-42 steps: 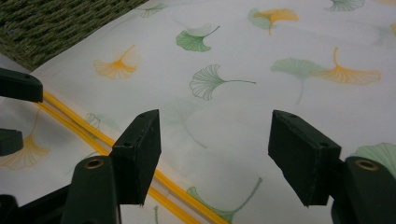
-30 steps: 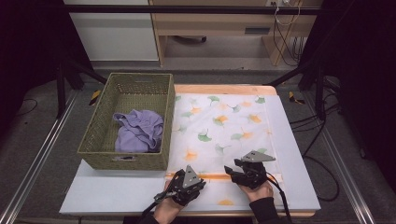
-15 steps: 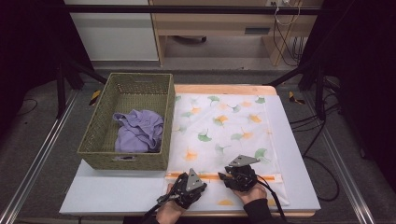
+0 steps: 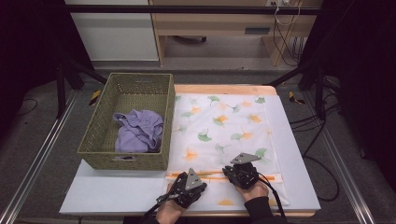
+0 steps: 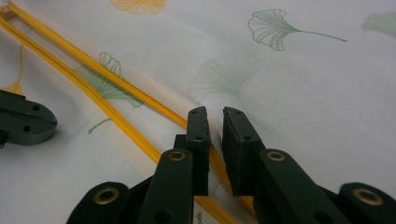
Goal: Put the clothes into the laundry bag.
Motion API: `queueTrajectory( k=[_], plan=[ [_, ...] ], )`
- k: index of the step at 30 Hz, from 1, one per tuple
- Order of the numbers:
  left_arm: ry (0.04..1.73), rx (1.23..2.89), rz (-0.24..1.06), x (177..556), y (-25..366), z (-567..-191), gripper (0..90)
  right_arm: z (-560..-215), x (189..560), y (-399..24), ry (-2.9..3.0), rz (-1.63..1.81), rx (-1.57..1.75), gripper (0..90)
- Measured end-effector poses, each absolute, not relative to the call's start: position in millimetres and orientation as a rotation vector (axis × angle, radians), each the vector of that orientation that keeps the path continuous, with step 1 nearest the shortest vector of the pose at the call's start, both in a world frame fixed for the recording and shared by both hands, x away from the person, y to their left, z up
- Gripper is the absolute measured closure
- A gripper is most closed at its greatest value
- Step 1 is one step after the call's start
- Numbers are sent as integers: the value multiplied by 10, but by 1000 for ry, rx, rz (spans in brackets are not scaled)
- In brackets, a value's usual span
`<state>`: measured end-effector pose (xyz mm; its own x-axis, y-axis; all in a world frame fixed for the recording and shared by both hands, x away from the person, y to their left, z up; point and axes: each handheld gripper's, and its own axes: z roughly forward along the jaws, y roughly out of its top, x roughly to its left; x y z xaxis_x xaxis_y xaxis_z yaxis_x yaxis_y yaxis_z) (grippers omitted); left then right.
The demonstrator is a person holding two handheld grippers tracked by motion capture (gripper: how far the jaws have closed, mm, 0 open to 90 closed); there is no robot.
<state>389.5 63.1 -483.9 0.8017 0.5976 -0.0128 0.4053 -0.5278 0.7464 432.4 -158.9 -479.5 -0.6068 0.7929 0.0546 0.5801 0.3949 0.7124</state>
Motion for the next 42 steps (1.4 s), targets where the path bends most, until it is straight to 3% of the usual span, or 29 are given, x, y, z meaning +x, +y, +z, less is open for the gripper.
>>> queueTrajectory(
  k=[4,5,8,20,37,42],
  plan=[
    [737,2198,315,3893,631,-4840,882,-4790,4314,-1598,2361,1038,1199,750],
    [738,2198,318,3887,630,-4840,882,-4771,4287,-1611,2350,1037,1184,681],
    [738,2200,318,3886,630,-4838,882,-4740,4241,-1637,2345,1040,1175,598],
    [738,2202,313,3884,634,-4836,878,-4793,4207,-1668,2332,940,1178,553],
    [737,2206,311,3885,630,-4832,874,-4837,4287,-1698,2273,983,1194,592],
    [737,2207,312,3885,630,-4831,875,-4834,4282,-1697,2268,963,1193,526]
  ],
)
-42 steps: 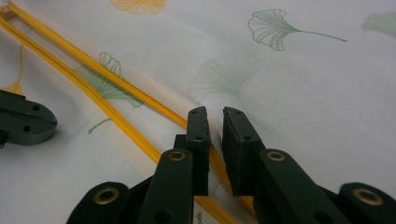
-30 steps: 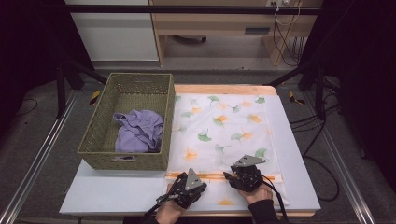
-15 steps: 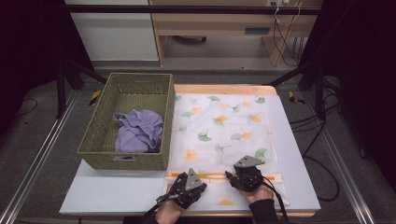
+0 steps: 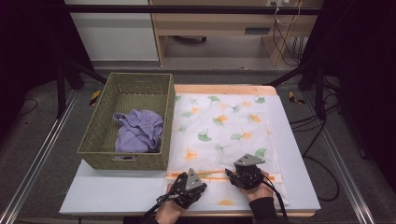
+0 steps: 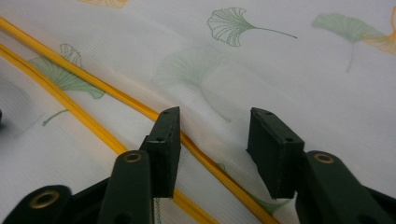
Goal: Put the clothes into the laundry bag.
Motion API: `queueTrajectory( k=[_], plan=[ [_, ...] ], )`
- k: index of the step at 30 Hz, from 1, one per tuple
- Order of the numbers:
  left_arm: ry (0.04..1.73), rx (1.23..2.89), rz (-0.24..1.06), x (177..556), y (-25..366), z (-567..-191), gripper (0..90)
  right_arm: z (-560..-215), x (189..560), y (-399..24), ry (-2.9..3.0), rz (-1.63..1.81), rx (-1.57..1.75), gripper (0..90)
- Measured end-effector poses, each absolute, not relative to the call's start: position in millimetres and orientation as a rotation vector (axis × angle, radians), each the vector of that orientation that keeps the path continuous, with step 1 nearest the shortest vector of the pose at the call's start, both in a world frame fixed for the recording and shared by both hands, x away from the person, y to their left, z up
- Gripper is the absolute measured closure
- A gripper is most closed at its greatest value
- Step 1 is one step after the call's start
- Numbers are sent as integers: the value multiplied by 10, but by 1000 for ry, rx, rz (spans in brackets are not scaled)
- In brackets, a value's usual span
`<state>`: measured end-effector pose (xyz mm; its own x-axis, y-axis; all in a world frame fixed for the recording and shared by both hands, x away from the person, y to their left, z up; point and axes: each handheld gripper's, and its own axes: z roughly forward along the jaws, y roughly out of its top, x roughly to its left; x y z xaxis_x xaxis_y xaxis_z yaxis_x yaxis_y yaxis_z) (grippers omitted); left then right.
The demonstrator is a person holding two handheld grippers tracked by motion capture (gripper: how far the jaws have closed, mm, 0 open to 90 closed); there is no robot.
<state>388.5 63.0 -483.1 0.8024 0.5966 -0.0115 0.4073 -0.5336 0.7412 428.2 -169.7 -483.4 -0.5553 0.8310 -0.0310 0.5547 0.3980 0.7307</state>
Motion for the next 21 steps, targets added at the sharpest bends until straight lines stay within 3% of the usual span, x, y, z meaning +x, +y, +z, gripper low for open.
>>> queueTrajectory(
  k=[4,5,11,14,21],
  plan=[
    [736,2209,311,3884,630,-4830,874,-4827,4270,-1708,2280,957,1186,544],
    [736,2209,310,3884,631,-4830,874,-4817,4227,-1697,2309,956,1140,620],
    [735,2210,312,3883,629,-4829,873,-4803,4174,-1687,2333,950,1110,730],
    [735,2211,309,3887,630,-4828,873,-4790,4211,-1721,2322,962,1150,852],
    [735,2213,307,3887,632,-4826,873,-4727,4229,-1772,2286,1041,1183,872]
  ],
)
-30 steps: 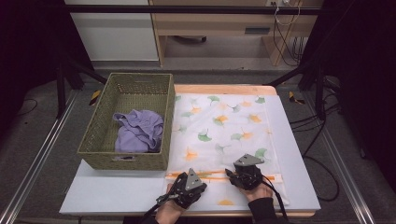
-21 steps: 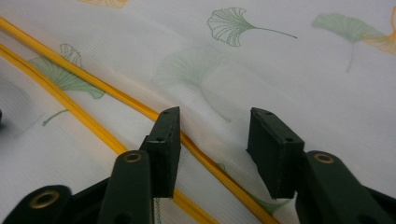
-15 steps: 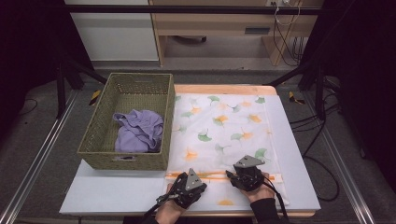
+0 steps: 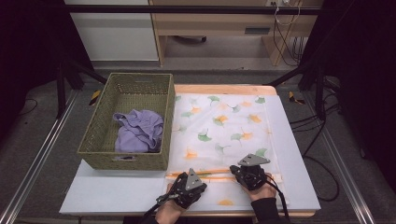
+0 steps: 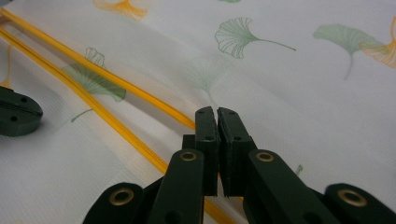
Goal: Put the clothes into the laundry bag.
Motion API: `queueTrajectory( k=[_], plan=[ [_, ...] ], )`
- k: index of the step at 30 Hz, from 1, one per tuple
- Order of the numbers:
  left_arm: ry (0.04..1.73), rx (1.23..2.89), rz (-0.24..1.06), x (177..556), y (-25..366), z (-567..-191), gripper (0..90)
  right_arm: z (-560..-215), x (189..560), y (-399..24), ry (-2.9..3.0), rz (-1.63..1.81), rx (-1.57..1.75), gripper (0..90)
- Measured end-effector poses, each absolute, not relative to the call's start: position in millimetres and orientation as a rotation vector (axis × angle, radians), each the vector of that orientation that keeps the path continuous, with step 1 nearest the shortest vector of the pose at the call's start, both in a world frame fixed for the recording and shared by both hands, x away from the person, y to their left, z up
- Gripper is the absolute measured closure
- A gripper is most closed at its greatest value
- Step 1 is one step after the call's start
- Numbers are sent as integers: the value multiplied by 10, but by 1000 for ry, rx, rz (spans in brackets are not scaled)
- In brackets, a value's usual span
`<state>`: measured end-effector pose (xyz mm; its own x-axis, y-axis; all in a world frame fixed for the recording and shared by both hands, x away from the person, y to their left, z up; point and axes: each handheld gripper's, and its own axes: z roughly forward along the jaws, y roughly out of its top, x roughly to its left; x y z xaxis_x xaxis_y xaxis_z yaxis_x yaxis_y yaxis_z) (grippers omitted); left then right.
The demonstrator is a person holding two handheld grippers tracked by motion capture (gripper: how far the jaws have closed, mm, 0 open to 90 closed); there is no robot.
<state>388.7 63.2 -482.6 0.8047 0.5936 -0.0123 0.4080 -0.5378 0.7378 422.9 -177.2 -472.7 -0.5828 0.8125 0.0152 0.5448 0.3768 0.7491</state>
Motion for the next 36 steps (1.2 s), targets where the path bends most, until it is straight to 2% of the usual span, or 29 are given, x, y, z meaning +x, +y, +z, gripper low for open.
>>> queueTrajectory(
  k=[12,22,24,25,29,30,33,36],
  plan=[
    [735,2214,312,3884,626,-4825,872,-4768,4276,-1751,2323,1006,1200,881],
    [733,2209,320,3892,621,-4786,855,-4560,4237,-1886,2242,1182,1202,883],
    [724,2198,338,3893,624,-4730,828,-4546,4235,-1887,2238,1192,1204,883],
    [721,2176,367,3905,633,-4651,758,-4539,4234,-1889,2238,1200,1205,883],
    [720,2150,418,3941,650,-4542,615,-4536,4234,-1889,2244,1199,1207,884],
    [723,2145,434,3962,650,-4519,615,-4534,4231,-1887,2243,1197,1209,884],
    [736,2150,463,4069,629,-4469,513,-4525,4225,-1882,2244,1201,1210,884],
    [734,2156,468,4117,601,-4457,483,-4526,4226,-1883,2243,1202,1210,884]
  ],
)
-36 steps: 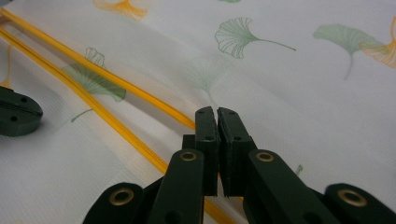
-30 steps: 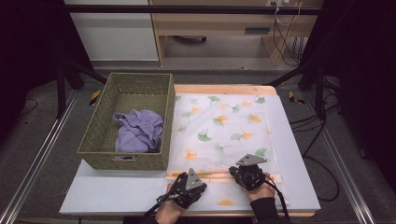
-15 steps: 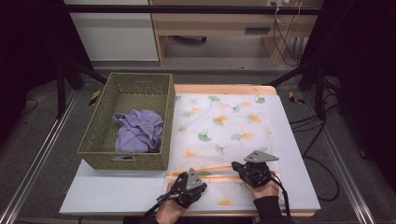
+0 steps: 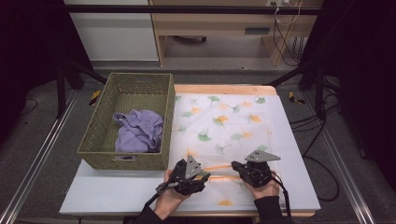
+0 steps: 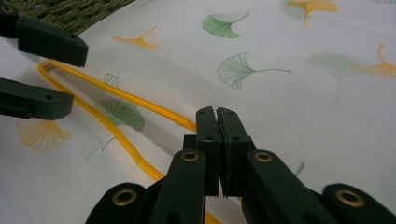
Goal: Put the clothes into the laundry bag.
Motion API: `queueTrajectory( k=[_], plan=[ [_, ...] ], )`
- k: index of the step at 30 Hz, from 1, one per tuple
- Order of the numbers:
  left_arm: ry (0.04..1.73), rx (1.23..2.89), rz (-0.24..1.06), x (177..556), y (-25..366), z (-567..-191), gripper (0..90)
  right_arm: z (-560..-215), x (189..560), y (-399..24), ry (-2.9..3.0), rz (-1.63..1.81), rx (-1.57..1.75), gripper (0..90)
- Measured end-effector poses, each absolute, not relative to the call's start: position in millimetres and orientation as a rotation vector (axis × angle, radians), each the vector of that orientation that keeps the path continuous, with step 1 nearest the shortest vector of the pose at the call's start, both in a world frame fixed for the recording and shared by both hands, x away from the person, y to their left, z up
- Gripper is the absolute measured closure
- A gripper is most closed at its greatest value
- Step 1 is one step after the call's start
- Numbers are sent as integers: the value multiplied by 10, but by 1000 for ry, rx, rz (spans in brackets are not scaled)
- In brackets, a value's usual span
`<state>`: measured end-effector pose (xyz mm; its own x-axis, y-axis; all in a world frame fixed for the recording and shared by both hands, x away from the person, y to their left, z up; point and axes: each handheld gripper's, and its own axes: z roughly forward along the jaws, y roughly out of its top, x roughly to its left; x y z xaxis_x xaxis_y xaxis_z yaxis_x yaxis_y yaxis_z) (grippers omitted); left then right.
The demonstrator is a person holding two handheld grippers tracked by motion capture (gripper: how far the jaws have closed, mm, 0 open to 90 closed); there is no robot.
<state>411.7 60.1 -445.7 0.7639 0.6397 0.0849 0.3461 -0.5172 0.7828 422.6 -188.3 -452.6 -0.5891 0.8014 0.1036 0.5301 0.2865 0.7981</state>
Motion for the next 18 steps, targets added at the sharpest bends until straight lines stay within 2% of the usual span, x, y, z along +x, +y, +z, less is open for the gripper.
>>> queueTrajectory(
  k=[2,10,14,18],
  plan=[
    [731,2164,478,4156,557,-4463,441,-4525,4228,-1885,2246,1203,1211,884],
    [729,2237,464,4307,342,-4579,372,-4519,4231,-1883,2241,1209,1207,885],
    [728,2257,475,4322,310,-4614,378,-4514,4229,-1884,2241,1215,1212,885],
    [733,2274,490,4338,298,-4638,424,-4513,4233,-1879,2240,1211,1207,886]
  ],
)
